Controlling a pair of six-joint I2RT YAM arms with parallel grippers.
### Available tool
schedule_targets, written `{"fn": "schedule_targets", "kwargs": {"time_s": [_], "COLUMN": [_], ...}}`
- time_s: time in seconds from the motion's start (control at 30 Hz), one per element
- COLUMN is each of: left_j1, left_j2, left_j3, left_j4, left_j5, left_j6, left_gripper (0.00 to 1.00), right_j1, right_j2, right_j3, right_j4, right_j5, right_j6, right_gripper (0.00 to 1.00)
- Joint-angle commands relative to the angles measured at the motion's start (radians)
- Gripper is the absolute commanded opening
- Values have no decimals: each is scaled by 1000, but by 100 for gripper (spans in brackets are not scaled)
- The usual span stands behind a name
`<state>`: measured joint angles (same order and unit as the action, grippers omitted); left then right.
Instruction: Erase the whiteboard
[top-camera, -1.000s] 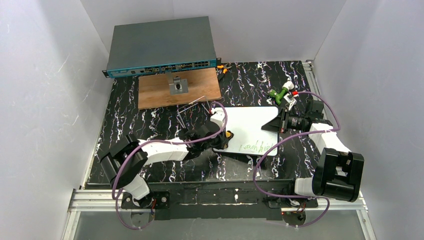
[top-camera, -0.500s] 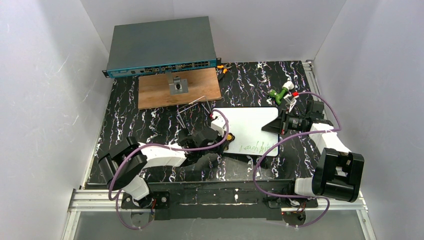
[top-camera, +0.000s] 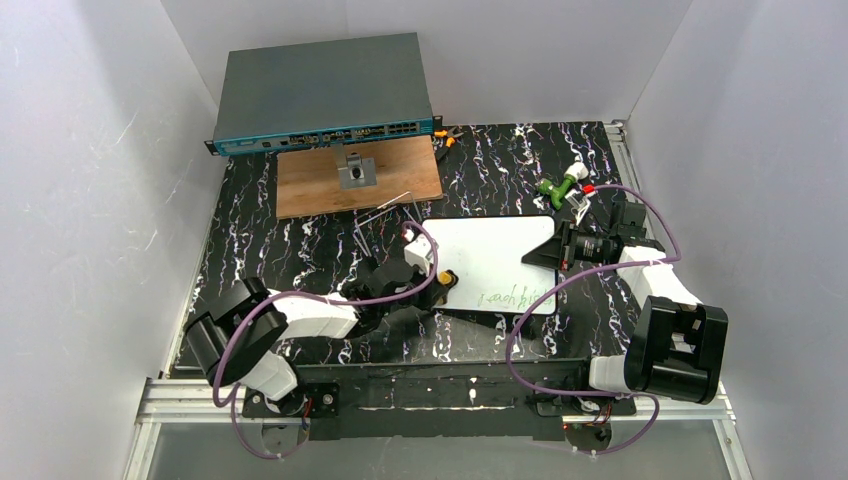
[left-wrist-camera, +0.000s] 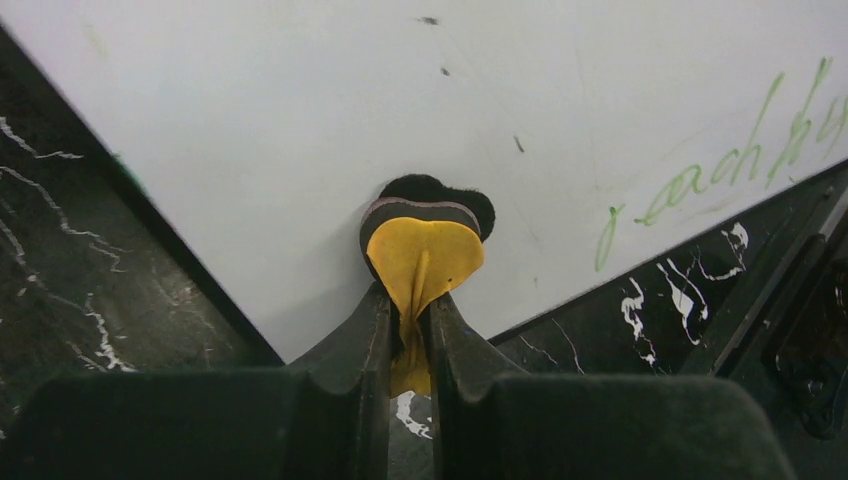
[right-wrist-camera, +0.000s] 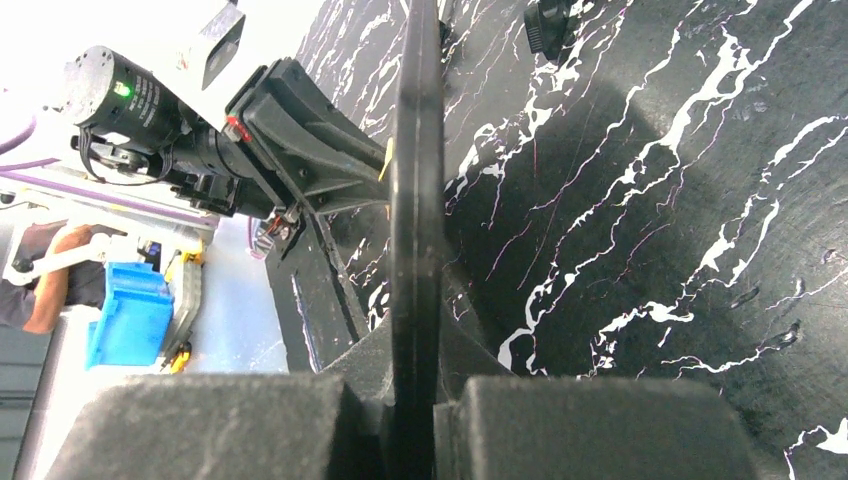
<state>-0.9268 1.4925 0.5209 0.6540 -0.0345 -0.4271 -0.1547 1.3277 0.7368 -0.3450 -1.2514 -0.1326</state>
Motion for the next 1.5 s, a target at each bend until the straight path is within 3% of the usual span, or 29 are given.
{"fn": "schedule_targets", "kwargs": {"time_s": [0.0,0.23,0.5,0.73,1.17,1.37,1.47], "left_j1": [-61,-138,-274,-307,-396,-410,-377], "left_j2": [29,77,120,153,165,262,228], "left_j3": [34,81,128,195,205,334,330], "left_j4": [-16,-20,-109,-193,-174,-330,-379], "left_j5": [16,-101,-342,-375,-557,-832,-834], "left_j6": [102,160,281,316,402,357,289], "left_gripper": [0,0,0,0,0,0,0], "right_j1": [11,12,11,11,12,12,12], "right_j2": [-25,-26,-29,-18,-18,-22,-23], "right_j3": [7,6,6,7,7,7,7], "right_j4": [3,8,11,12,12,11,9], "right_j5": [-81,-77,-75,-75,-74,-73,-75], "right_j6": [11,21,28,29,29,29,29], "right_gripper": [1,1,1,1,1,1,1]}}
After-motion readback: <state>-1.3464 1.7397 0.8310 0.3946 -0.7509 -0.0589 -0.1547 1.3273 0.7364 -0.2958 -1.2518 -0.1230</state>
